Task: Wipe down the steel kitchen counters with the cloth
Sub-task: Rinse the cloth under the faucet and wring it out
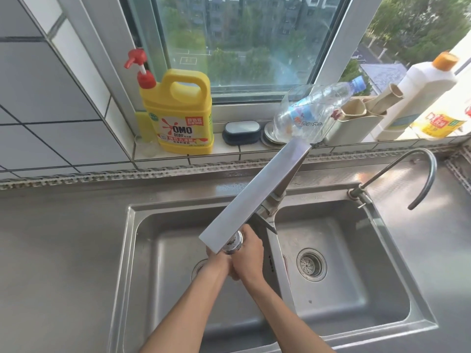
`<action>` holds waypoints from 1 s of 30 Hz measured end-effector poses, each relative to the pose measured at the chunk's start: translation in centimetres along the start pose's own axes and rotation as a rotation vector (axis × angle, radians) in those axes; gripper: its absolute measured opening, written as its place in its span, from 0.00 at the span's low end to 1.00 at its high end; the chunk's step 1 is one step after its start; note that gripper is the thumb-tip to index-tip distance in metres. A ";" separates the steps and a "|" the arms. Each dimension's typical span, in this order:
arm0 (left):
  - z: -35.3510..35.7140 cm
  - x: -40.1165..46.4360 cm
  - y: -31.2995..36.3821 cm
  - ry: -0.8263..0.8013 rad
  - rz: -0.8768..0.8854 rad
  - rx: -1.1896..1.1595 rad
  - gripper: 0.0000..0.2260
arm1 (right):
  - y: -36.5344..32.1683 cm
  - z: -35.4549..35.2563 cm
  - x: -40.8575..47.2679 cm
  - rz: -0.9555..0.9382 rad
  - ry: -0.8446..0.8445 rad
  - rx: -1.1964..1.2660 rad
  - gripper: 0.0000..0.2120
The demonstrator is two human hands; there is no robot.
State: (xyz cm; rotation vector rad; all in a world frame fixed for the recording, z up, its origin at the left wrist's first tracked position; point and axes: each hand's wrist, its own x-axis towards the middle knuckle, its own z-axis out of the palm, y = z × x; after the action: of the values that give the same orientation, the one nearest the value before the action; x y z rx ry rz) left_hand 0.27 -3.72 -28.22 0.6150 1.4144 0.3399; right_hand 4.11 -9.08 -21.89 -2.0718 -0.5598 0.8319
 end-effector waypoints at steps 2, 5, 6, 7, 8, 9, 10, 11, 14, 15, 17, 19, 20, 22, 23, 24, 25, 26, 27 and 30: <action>0.5 0.0 -0.2 0.005 0.011 -0.216 0.05 | 0.6 0.8 1.6 0.054 0.088 0.021 0.08; 0.2 -0.3 -0.7 0.070 0.124 -0.143 0.08 | 1.0 1.4 3.4 0.224 0.161 0.179 0.15; 0.1 -0.5 -0.7 0.064 0.146 -0.093 0.10 | 0.8 1.5 3.1 0.228 0.165 0.223 0.18; -0.4 -0.2 -1.0 0.025 0.176 -0.070 0.11 | 0.5 1.6 2.5 0.213 0.146 0.258 0.20; -0.6 -0.5 -1.0 0.001 0.172 -0.018 0.11 | 0.1 1.8 1.5 0.193 0.078 0.302 0.22; -0.8 0.0 -1.2 -0.035 0.152 0.023 0.10 | -0.4 2.1 0.5 0.178 -0.030 0.327 0.27; -1.0 -0.1 -1.0 -0.058 0.090 0.075 0.12 | -0.7 2.3 -0.5 0.159 -0.122 0.330 0.30; -1.2 0.3 -0.9 -0.066 0.037 0.052 0.12 | -0.3 2.5 -0.9 0.127 -0.146 0.301 0.26; -2.0 0.3 0.4 -0.036 0.026 -0.001 0.12 | 1.9 2.2 -0.8 0.059 0.047 0.223 0.08; -2.0 0.1 0.7 -0.049 0.029 -0.068 0.12 | 2.4 2.1 -0.4 0.048 0.061 0.174 0.09; -1.6 -0.2 0.5 -0.089 0.043 -0.189 0.11 | 1.9 1.9 0.5 0.037 0.063 0.101 0.13; -1.0 -0.4 -0.2 -0.068 0.107 -0.143 0.11 | 1.0 1.7 1.9 0.055 0.084 0.017 0.15; -1.0 -0.3 -0.5 -0.051 0.139 -0.107 0.10 | 0.9 1.6 2.7 0.084 0.088 -0.004 0.17; -1.2 -0.3 -0.6 -0.037 0.179 -0.074 0.11 | 1.1 1.6 3.5 0.135 0.089 0.006 0.19; -1.4 -0.4 -0.5 -0.029 0.194 -0.052 0.11 | 1.1 1.7 3.3 0.145 0.082 0.008 0.19; -1.6 -0.5 -0.3 -0.037 0.201 -0.027 0.10 | 1.1 1.8 2.8 0.131 0.072 0.007 0.18; -1.8 -0.7 0.0 -0.055 0.205 -0.006 0.09 | 1.2 2.0 2.1 0.106 0.061 0.010 0.16; -2.1 -0.7 0.2 -0.079 0.214 0.003 0.09 | 1.4 2.2 1.3 0.076 0.049 0.014 0.13; -2.4 -0.8 0.6 -0.103 0.207 -0.001 0.08 | 1.7 2.3 0.5 0.047 0.036 0.017 0.08; -2.7 -0.8 1.3 -0.197 0.128 0.009 0.08 | 2.6 2.5 -1.0 -0.039 0.021 -0.016 0.02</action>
State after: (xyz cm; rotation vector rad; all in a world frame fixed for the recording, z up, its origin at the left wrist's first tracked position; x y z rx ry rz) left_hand -2.30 -2.58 -26.87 0.7279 1.1911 0.3639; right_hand 1.85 -9.87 -24.83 -2.0750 -0.5958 0.7850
